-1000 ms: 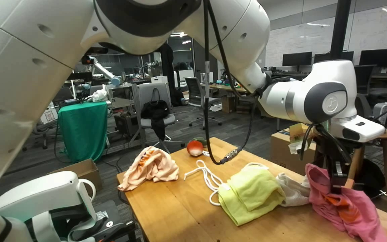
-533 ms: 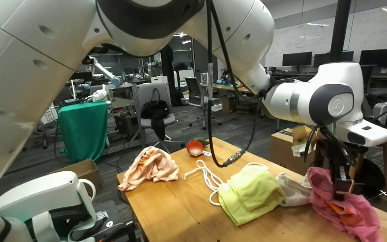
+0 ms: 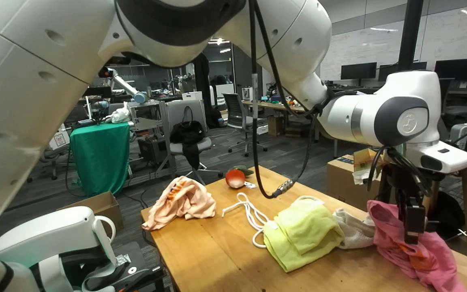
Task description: Move the white rope to the right, move the radish to the left, move the peach shirt to the left, move the pink shirt to the right, move the yellow towel to the right, move the white towel forwards
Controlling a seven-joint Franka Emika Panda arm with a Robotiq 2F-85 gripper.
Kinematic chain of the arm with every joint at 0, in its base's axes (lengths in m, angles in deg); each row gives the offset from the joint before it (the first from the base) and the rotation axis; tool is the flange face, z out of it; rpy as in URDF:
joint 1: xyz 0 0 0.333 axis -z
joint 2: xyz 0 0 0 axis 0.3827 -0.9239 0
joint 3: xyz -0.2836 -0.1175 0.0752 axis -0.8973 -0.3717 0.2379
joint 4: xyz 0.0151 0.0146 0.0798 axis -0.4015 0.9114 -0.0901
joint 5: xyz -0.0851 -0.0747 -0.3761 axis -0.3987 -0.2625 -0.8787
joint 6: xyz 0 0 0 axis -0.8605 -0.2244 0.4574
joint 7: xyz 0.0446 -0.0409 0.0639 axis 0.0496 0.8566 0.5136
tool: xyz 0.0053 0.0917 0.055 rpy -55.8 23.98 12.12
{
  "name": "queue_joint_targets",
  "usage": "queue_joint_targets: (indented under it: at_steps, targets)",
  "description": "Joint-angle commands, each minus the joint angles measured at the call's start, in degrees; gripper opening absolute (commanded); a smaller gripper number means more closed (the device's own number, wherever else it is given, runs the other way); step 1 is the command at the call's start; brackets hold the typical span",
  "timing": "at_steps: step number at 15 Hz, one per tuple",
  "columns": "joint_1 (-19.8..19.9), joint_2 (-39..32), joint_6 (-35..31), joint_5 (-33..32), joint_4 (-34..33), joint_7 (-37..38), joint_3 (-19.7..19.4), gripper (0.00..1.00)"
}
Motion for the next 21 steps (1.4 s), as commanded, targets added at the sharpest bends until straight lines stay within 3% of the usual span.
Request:
queue_joint_targets:
  at_steps: [1, 7, 12, 21]
  targets:
    - [-1.61, 4.05, 2.08, -0.74, 1.77, -2.64, -0.44, 1.0]
    - [-4.37, 12.0, 3.17, -3.41, 8.24, -5.8, -0.3, 1.0]
    - [-7.18, 19.9, 3.5, -8.44, 18.43, -5.17, -0.29, 1.0]
    - [-9.73, 27.68, 5.1, -11.14, 36.0, -18.63, 6.67, 1.0]
